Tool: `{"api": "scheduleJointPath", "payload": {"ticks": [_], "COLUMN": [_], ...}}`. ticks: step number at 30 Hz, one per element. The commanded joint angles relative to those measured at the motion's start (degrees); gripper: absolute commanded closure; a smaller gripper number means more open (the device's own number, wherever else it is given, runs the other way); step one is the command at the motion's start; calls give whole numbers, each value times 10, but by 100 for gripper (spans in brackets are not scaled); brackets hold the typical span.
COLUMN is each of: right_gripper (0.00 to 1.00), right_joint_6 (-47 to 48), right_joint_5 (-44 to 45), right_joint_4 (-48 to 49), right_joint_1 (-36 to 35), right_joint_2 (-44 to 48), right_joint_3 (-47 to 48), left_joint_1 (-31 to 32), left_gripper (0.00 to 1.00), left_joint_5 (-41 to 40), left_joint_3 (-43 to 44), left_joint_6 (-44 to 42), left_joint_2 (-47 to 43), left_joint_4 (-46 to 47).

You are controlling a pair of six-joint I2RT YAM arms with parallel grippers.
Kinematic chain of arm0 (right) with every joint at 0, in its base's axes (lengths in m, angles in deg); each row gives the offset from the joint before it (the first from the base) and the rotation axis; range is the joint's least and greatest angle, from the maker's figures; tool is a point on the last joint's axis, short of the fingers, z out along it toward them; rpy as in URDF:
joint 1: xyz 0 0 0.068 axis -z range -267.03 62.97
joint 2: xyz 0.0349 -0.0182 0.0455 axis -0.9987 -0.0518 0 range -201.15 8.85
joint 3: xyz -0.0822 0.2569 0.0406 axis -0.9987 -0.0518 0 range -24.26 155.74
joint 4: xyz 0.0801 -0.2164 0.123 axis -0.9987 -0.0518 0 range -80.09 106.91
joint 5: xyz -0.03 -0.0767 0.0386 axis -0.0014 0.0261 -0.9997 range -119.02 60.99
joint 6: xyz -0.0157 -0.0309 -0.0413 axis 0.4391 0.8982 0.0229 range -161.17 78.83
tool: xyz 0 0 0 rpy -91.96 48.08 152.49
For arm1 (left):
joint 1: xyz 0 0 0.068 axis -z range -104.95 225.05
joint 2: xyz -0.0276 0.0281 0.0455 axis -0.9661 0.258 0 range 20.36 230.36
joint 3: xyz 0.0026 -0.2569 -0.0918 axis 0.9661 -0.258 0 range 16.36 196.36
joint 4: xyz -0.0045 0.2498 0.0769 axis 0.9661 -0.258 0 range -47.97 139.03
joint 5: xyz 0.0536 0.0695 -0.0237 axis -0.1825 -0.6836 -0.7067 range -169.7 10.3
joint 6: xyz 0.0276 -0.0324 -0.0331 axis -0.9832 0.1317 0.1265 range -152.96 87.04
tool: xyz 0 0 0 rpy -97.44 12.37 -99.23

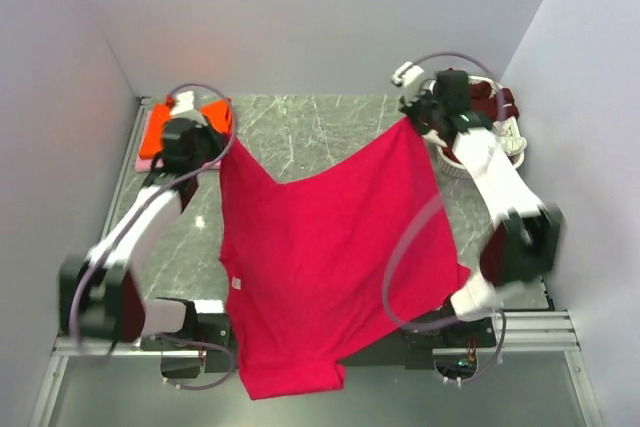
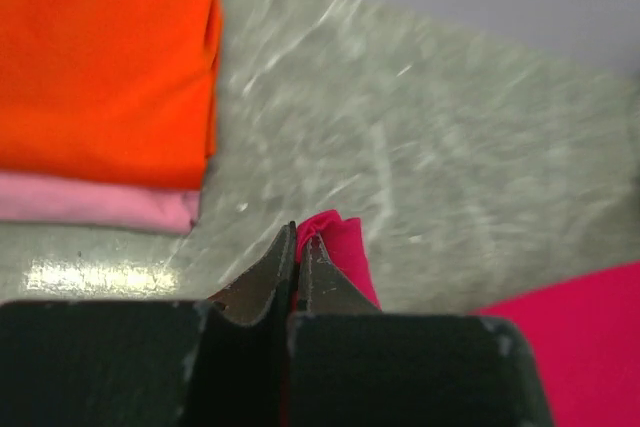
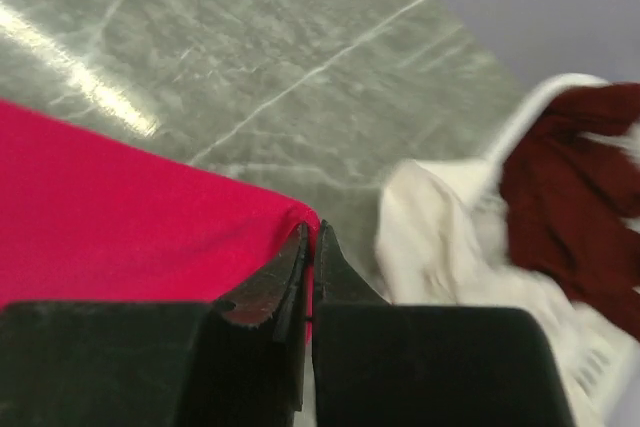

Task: Fold and stack the t-shirts
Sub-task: Flatten the tshirt out, then fold the tshirt

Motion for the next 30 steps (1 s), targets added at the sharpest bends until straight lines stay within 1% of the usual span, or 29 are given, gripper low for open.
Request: {"api": "scheduleJointPath", "payload": {"ticks": [1,2,3,4,6,8,11,13,16,17,18,21,22,23,27,29,30], "right_gripper": [100,100,100,100,100,100,100,100,100,100,100,100,100,100,100,100,100], "right_joint_6": [-14,-16,-18,-21,-28,-30,-28,-26,-26,-26,-28,-32,-32,-28,-8,5,9], "right_joint_5": [-38,-37,-28,-18,3,23,56,60,57,54,50,29,23,13,-44,-73,-102], "right_joint_4": [19,6,-20,-29,-41,-34,-4,16,27,31,34,51,54,52,47,35,32], "right_joint_1": [2,1,1,1,0,1,0,1,1,4,6,15,18,25,40,49,56], "right_joint_2": [-140,-226,-265,-332,-384,-431,-458,-463,-458,-456,-451,-424,-410,-403,-370,-349,-342], "right_joint_3": [129,164,236,269,343,373,397,401,399,397,386,347,337,328,274,256,239], "left_joint_1": [-16,-22,-26,-37,-46,-54,-59,-66,-74,-77,-79,-79,-94,-95,-108,-114,-115], "left_gripper": [100,100,100,100,100,100,100,100,100,100,100,100,100,100,100,100,100], "left_joint_5": [-23,-19,-16,-9,-1,13,19,33,82,112,121,140,141,142,147,165,175], "left_joint_3": [58,77,118,137,183,209,257,289,309,305,298,259,253,248,223,215,207], "left_joint_6": [11,14,20,25,32,28,13,3,-4,-4,-1,8,9,7,4,6,6], "left_joint_2": [145,182,214,265,300,328,350,367,376,373,369,337,323,318,302,299,298], "left_joint_4": [75,71,68,62,60,60,50,40,31,35,40,63,62,59,46,46,47]}}
